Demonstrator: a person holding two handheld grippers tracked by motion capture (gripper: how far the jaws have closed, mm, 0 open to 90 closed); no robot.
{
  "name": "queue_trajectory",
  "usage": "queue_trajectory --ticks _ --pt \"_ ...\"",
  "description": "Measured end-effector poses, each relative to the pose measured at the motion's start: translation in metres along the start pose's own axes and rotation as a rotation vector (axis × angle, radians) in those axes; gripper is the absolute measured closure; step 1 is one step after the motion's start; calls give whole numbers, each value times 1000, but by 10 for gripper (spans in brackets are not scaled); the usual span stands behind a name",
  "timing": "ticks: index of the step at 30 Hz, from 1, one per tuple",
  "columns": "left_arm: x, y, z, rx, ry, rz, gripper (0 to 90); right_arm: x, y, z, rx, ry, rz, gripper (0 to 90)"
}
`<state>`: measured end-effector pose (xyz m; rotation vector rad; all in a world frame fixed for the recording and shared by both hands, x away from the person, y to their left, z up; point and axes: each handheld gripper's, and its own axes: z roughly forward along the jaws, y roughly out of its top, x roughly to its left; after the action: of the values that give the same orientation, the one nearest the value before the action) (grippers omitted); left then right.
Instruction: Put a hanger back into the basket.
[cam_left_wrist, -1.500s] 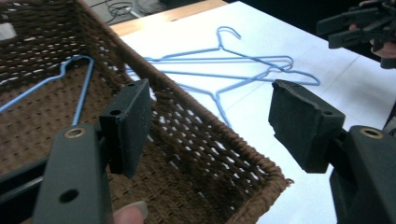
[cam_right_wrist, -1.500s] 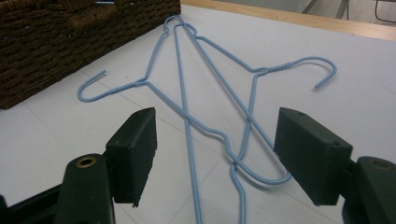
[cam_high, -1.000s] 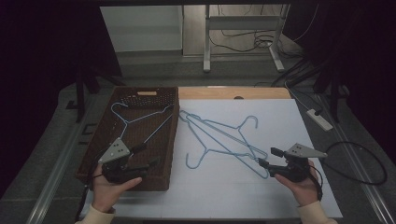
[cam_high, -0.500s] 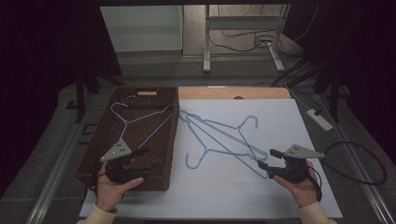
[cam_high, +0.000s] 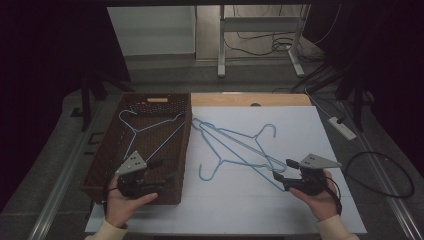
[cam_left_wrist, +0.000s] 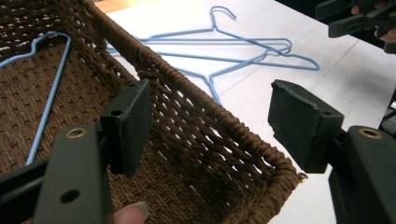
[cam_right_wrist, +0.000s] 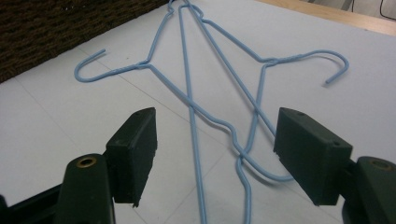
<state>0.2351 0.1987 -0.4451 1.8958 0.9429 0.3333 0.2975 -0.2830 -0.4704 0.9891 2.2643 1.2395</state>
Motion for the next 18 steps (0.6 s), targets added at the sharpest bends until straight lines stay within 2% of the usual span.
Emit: queue_trajectory --ticks 7,11,13,18 --pt "-3 -1 3 9 -16 6 318 5 16 10 38 5 -49 304" --pt "-4 -1 5 12 -23 10 318 6 21 18 61 12 -60 303" --pt "-4 -1 5 13 -26 10 318 6 27 31 109 20 -80 302" --pt "-3 -2 6 17 -28 8 318 10 37 46 159 51 -117 301"
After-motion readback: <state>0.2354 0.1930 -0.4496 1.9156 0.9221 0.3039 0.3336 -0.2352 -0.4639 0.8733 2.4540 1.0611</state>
